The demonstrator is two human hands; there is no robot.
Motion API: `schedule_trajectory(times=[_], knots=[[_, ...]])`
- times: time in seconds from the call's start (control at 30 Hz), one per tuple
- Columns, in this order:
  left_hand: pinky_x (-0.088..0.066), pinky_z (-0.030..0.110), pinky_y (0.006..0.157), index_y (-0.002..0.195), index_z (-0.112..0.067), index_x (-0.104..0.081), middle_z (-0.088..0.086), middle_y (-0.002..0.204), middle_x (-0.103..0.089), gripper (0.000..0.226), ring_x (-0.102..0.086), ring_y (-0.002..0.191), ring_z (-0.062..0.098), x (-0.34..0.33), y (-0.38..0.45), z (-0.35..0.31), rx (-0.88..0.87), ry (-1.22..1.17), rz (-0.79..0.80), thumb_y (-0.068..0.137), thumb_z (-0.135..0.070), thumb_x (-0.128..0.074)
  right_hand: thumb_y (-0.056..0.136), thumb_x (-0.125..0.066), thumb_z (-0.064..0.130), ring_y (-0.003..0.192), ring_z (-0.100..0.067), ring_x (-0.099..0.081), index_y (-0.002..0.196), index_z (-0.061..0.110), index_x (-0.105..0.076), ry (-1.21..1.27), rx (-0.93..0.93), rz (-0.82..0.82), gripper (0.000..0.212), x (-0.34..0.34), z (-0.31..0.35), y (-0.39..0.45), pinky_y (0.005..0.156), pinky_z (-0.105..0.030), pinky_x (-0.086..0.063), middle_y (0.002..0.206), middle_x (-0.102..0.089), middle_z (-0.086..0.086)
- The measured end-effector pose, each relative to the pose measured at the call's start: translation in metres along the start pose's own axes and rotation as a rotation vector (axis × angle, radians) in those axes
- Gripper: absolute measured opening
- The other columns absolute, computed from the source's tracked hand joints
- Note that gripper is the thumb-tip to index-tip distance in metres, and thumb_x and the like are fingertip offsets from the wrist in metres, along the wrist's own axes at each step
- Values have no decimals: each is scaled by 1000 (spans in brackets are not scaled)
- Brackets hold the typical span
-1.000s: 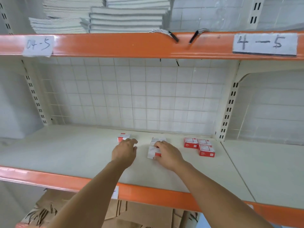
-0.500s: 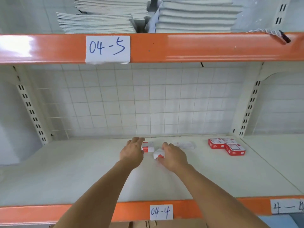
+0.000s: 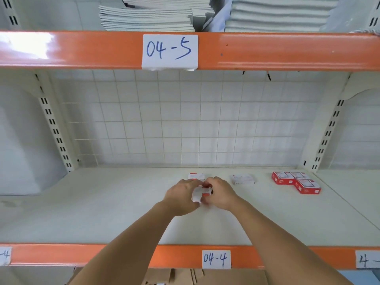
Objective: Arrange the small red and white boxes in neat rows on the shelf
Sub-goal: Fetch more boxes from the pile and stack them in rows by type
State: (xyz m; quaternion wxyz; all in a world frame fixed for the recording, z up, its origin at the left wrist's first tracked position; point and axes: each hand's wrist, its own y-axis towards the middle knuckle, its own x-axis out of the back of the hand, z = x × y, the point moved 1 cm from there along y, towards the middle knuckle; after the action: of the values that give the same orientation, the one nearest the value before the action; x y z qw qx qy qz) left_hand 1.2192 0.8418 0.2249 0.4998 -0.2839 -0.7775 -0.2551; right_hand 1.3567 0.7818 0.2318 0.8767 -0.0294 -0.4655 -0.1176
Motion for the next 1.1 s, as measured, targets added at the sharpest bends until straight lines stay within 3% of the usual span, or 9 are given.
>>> schedule_trajectory(times=[0.13,0.23,0.33,0.4,0.5,0.67,0.77,0.9,1.1], knots=[[-43,29,79,130,-34,-48,-6,122,-52,48,-47,114,17,4,-7,10,18,21,-31,86,-15,-54,78,-73,25,86,-11,-52,114,15,-57,161,-28,-14,41,-3,10,-2,74,-20,-38,99,-57,3],[-41,28,72,124,-34,-57,-7,126,-46,52,-47,114,15,12,-11,25,28,48,-56,84,-4,-43,83,-67,22,88,-19,-60,105,15,-57,229,-58,-10,25,-8,24,0,79,-30,-51,92,-58,0],[-43,28,75,115,-31,-64,-5,123,-49,36,-53,106,17,25,-9,36,162,-46,-80,90,-19,-41,88,-53,5,72,-25,-65,95,9,-56,382,-104,48,9,-17,43,6,77,-36,-57,92,-64,-12],[-43,28,76,112,-32,-63,-7,117,-50,30,-55,93,16,32,-8,40,253,-53,-45,91,-41,-44,85,-43,-5,65,-25,-66,85,9,-58,460,-160,48,20,-20,51,14,69,-33,-59,87,-66,-12],[-40,26,72,112,-28,-58,-7,109,-47,43,-51,85,13,34,-5,45,259,0,0,79,-55,-61,82,-43,-3,84,-27,-65,87,12,-61,206,-164,-131,23,-18,52,28,68,-30,-53,93,-67,-7],[-47,28,84,129,-22,-46,1,134,-38,56,-49,109,20,39,7,51,96,-140,117,78,-19,-66,96,-48,25,113,-22,-49,124,17,-50,-338,-138,-243,30,-16,32,40,75,-32,-43,125,-51,-2],[-40,34,98,137,-22,-32,2,141,-28,67,-34,126,25,39,11,65,131,-70,52,77,-21,-63,94,-50,36,119,-24,-46,132,19,-47,-330,-176,-174,41,-21,23,46,83,-34,-44,132,-46,-3],[-45,37,92,125,-18,-42,5,124,-49,45,-47,113,24,43,19,79,236,69,40,84,-28,-56,94,-53,31,117,-25,-49,130,18,-50,-293,-136,-135,38,-25,17,52,88,-33,-45,130,-46,-4],[-43,22,88,130,-22,-52,-2,132,-52,57,-49,120,19,42,33,86,157,-63,-1,81,7,-43,92,-59,23,116,-24,-51,131,18,-51,-234,-94,-107,41,-22,21,61,91,-31,-42,129,-48,-4]])
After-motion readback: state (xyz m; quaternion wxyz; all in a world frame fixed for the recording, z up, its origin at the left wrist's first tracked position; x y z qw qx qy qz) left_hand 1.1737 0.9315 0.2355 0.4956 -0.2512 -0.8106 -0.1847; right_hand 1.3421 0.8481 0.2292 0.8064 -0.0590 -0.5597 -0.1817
